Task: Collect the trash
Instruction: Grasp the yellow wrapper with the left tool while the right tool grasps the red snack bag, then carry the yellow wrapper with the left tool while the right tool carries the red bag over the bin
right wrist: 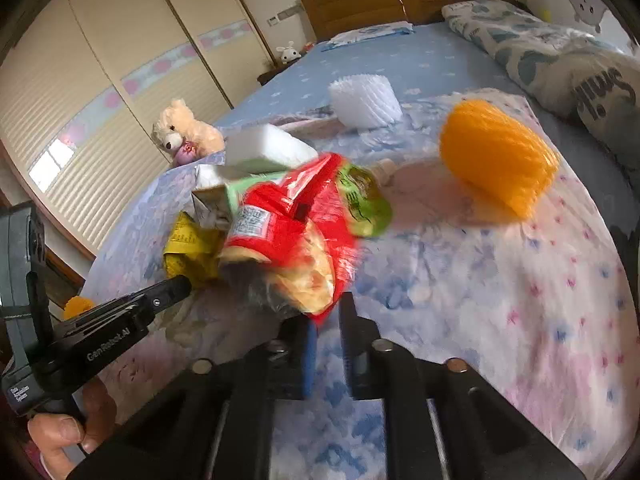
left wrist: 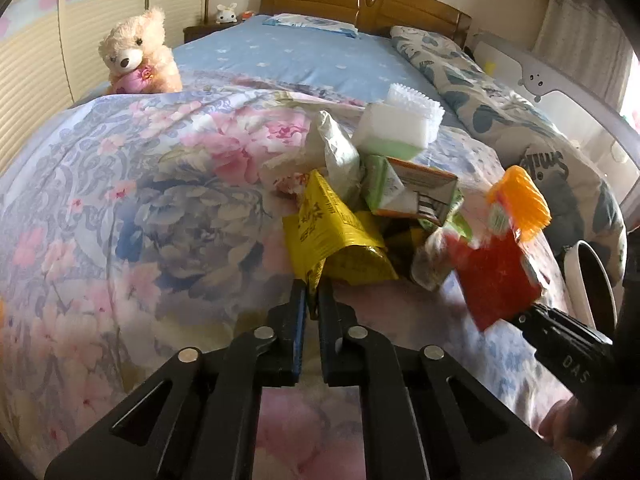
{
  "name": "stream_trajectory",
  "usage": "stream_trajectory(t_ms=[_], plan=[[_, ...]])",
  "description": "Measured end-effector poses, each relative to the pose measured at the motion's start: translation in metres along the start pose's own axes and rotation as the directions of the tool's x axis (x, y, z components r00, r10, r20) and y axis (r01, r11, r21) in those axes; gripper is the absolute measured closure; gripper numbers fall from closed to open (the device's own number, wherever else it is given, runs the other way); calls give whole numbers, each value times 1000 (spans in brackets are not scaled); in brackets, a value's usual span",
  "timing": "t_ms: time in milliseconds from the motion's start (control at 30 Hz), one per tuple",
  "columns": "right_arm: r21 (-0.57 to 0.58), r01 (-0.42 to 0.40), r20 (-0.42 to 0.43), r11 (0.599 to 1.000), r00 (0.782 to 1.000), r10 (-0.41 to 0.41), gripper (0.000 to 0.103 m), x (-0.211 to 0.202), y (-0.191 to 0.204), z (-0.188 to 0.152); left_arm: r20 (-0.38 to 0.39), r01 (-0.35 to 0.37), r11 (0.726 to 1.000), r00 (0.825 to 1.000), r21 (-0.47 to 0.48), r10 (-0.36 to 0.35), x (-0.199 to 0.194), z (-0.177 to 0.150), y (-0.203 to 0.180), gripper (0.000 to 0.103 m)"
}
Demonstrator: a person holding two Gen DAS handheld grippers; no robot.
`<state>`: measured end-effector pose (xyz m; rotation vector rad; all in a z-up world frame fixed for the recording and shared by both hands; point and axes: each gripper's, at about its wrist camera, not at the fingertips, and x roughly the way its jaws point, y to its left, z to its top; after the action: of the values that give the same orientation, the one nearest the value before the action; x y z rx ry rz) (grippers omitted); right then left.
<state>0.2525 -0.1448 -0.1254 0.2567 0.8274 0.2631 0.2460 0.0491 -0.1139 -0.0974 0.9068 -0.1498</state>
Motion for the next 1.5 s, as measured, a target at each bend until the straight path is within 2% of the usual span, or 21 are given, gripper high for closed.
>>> stream_trajectory(t_ms=[133, 533, 900, 1500], plan=[[1, -9, 16, 1000, 1000, 9, 101, -10, -4, -7, 14, 1, 1000, 1000, 8, -1, -12, -15, -5, 100], [6, -9, 64, 1000, 998, 8, 102, -55, -17, -29, 19, 72, 997, 997, 42, -73, -41, -44, -38, 100], [76, 36, 107, 996, 993, -44, 102, -99, -59, -49, 2, 146, 982, 989, 122, -147, -49, -55, -95, 100], [198, 123, 171, 973, 973, -157, 102, -161, -129, -69, -33, 247, 935, 969, 254, -247, -54, -60, -183, 100]])
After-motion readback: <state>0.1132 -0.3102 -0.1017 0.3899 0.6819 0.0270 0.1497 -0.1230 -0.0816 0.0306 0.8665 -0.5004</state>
